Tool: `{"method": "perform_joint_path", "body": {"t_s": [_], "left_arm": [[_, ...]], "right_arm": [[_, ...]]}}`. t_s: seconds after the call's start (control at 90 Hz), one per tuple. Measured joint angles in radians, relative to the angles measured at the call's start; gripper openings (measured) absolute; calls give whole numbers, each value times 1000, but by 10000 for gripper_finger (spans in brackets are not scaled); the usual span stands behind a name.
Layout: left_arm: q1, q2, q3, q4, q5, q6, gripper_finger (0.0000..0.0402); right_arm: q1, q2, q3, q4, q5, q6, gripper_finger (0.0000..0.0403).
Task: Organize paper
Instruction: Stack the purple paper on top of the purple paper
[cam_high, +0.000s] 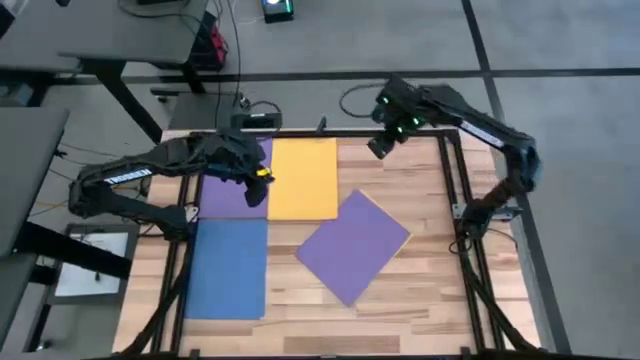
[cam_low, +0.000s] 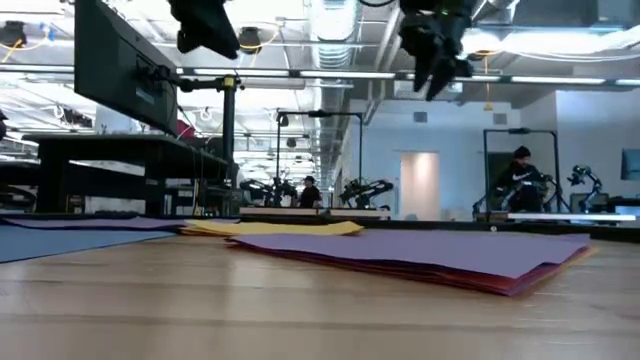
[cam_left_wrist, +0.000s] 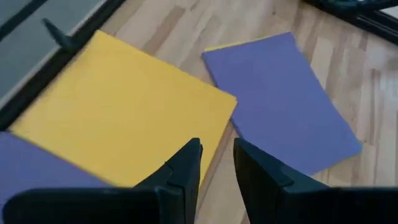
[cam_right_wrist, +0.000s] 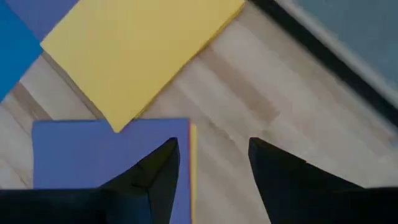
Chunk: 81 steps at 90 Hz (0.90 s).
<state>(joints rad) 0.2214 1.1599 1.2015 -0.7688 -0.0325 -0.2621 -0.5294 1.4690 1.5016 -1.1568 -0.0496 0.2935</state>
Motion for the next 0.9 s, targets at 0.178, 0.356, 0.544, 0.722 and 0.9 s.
{"method": "perform_joint_path", "body": {"t_s": [0.178,0.356,0.544,0.722,0.9], "left_arm": [[-44,95,-48,117,12,-56,82],[-103,255,-57,221,28,-103,82],[-195,429,-57,333,54,-151,82],[-255,538,-57,463,63,-241,82],[-281,613,-57,582,64,-303,82]], "right_arm": [[94,-167,-358,201,-1,145,182],[192,-247,-598,417,-2,280,182],[250,-255,-747,550,-1,347,182],[271,-255,-827,576,-2,388,182],[290,-254,-884,611,-6,414,182]]}}
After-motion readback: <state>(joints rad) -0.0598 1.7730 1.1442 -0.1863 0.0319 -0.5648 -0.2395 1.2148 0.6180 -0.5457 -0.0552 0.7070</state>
